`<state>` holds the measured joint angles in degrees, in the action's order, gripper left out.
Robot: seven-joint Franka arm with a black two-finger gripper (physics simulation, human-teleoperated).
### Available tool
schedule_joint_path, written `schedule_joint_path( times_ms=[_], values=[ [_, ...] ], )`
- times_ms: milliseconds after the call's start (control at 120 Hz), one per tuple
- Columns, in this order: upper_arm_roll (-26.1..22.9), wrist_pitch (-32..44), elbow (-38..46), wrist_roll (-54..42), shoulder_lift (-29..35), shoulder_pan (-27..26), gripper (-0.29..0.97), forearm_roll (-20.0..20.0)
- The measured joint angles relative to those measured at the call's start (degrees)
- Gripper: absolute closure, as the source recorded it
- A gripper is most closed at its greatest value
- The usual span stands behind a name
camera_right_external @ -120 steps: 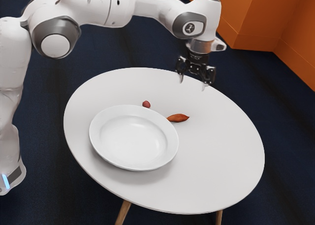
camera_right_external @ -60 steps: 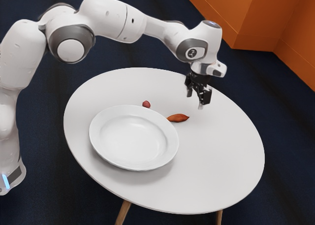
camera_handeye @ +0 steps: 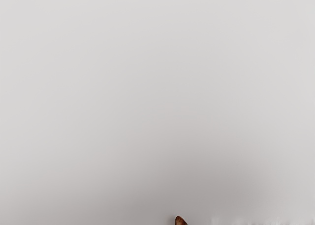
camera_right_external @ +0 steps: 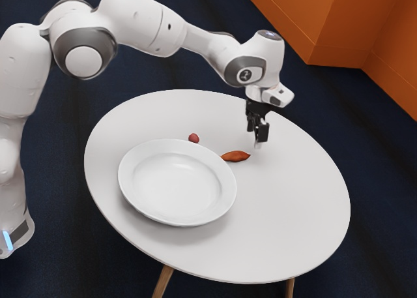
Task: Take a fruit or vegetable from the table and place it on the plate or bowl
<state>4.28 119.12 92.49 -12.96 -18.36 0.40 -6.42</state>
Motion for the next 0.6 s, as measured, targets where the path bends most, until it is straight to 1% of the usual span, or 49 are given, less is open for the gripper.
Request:
schedule_joint_path(
  times_ms=[167,333,600],
  values=[
    [0.5,1.3,5.7,-1.7,2.7,-0.5,0.05,-0.2],
    [0.5,2.0,7.3,-2.3,3.5,-2.3,0.05,-0.3],
    [0.6,2.6,11.5,-2.3,7.4,-3.2,0.05,-0.9]
  ],
)
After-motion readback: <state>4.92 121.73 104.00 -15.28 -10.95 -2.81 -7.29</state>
